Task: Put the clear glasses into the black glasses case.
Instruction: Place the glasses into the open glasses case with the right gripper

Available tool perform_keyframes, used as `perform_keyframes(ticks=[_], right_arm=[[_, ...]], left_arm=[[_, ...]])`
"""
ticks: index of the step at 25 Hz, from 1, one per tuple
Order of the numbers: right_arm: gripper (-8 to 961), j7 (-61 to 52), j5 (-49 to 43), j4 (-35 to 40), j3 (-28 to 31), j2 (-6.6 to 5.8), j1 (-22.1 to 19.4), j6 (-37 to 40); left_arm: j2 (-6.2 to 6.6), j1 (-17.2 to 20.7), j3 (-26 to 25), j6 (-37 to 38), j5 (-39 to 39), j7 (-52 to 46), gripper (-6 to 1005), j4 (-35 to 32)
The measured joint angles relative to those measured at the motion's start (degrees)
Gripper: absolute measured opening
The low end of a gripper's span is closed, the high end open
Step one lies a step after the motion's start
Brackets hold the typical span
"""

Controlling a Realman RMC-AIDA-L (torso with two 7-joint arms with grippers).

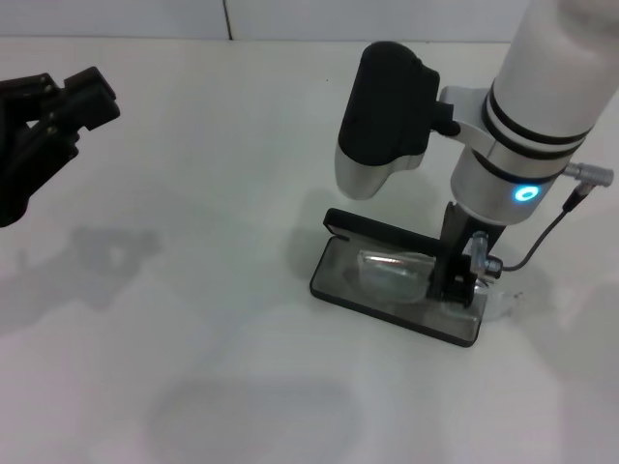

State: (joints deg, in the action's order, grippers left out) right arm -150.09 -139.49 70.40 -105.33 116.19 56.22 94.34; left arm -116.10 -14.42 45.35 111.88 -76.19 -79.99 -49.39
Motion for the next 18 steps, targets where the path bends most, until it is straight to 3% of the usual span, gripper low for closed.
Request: perform_keyframes(ticks=[18], right_arm=[[65, 2.41, -3.19, 1.12, 2.86, -0.13, 0.04, 0.7]], left_arm=[[0.0, -0.52, 0.0, 0.0, 0.0, -0.31, 120, 0.0]])
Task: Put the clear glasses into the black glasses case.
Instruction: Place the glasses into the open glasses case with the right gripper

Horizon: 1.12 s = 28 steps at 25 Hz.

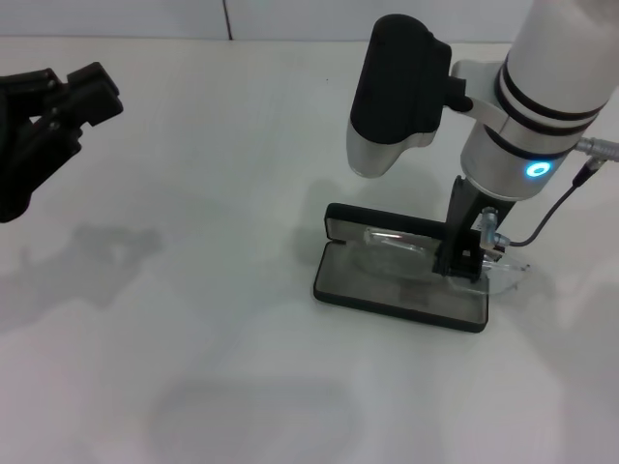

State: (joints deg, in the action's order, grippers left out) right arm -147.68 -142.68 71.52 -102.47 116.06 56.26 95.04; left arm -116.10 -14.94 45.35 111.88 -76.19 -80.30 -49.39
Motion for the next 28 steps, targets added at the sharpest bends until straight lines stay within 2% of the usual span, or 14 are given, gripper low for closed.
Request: perform_keyframes(ticks=[20, 28], right_arm=[[66, 0.25, 3.72, -0.12, -1.18, 0.13, 0.07, -2.87], [67, 2.36, 6.83, -3.94, -1.42, 0.13, 0.53, -5.83]], left_arm=[[0.0, 0.0, 0.0, 0.0, 0.08, 0.29, 120, 0.0], [-0.4, 0.18, 0.04, 0.0, 0.09, 0.32, 120, 0.0]])
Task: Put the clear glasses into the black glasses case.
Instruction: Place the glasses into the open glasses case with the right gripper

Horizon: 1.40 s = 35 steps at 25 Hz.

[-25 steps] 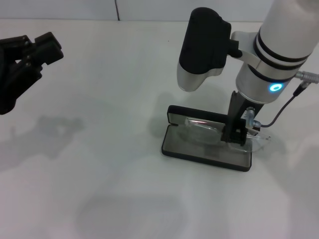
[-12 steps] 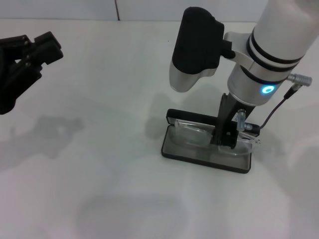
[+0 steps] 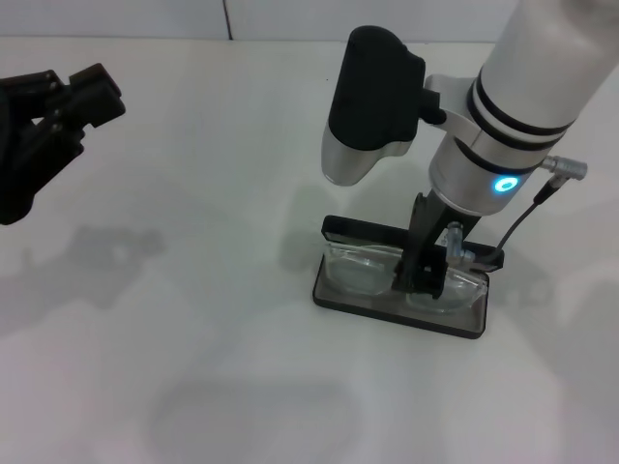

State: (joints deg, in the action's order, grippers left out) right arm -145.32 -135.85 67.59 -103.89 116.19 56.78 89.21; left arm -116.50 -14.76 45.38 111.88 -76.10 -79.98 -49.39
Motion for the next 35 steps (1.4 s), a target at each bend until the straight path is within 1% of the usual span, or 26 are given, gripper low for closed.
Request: perform_keyframes(ticks=[16, 35], right_arm=[[68, 2.1, 1.16, -3.0, 0.24, 0.0, 0.11, -1.87], [69, 2.59, 1.9, -3.35, 0.29, 0.0, 0.25, -2.05]], left_arm=[[-0.13, -0.21, 0.09, 0.0, -0.32, -0.25, 121, 0.0], [-0.13, -0.18, -0.04, -0.28, -0.6, 0.0, 121, 0.0]])
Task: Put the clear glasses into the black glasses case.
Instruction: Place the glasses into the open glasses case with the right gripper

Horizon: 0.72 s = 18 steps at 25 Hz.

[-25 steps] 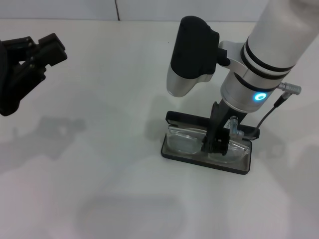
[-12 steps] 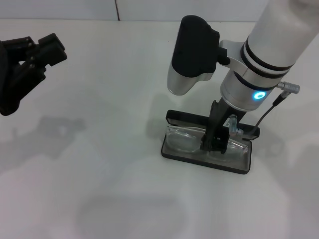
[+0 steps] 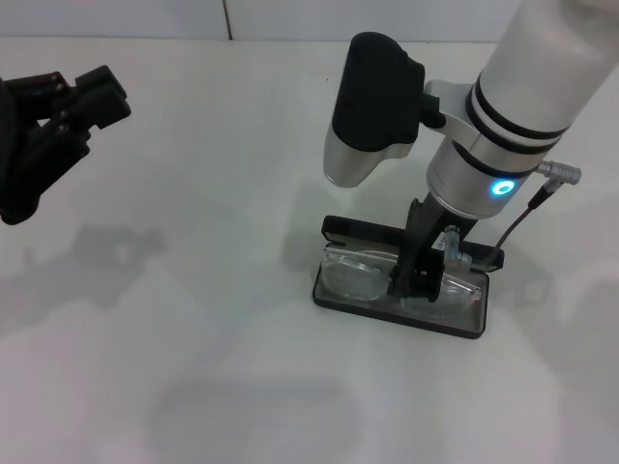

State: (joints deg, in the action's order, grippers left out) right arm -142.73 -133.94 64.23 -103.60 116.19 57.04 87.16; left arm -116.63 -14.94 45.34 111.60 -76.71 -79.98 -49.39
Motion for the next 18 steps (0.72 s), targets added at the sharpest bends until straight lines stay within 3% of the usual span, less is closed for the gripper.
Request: perform_keyframes(ticks=[18], right_arm=[[70, -0.73, 0.8, -0.62, 0.15, 0.0, 0.01, 0.81]], left_arm=[[-0.05, 0.16, 0.0, 0.17, 0.0, 0.0, 122, 0.0]])
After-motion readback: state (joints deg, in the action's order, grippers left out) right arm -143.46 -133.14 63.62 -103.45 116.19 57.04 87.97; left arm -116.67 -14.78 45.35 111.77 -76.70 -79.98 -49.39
